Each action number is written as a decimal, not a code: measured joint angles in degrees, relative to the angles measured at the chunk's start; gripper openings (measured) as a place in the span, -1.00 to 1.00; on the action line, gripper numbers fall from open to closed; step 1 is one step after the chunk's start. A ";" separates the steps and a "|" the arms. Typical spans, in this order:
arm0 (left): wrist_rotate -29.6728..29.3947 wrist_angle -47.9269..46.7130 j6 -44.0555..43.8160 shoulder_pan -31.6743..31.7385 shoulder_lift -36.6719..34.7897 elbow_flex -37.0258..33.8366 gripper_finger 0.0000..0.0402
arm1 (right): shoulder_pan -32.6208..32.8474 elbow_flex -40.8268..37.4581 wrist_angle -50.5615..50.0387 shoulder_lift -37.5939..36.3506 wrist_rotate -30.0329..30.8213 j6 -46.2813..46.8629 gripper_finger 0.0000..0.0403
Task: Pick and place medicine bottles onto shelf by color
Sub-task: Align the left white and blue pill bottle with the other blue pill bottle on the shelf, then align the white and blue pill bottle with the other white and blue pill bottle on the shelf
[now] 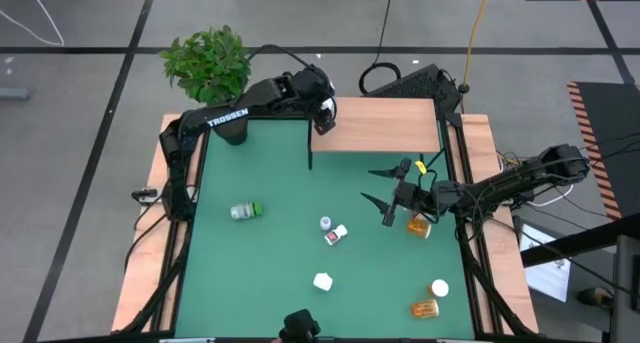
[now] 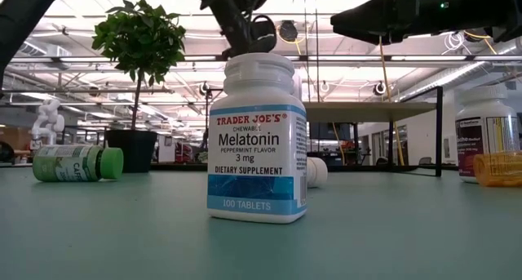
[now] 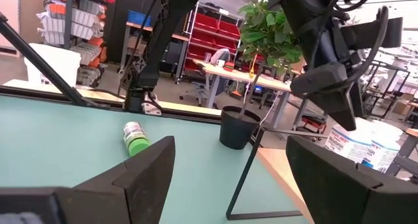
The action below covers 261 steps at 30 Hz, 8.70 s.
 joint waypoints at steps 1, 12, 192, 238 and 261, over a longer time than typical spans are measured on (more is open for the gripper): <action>-0.31 0.03 -0.53 -0.10 0.00 0.00 0.32 | 0.00 0.00 -0.02 0.00 0.02 0.00 0.42; -2.65 1.50 -4.30 -0.35 0.13 0.00 0.32 | 0.04 0.00 -0.02 0.02 0.02 0.11 0.42; 9.53 30.97 -10.02 -52.96 -1.66 -34.73 -0.11 | 21.44 9.01 -39.84 6.23 -4.66 40.28 0.42; 26.99 0.36 16.77 1.26 -6.07 -4.68 -0.10 | 18.32 9.05 -41.58 6.25 -7.58 34.92 0.42; 26.58 -2.16 19.28 1.87 -5.35 -5.01 0.06 | 18.32 9.05 -41.10 6.25 -7.56 34.93 0.42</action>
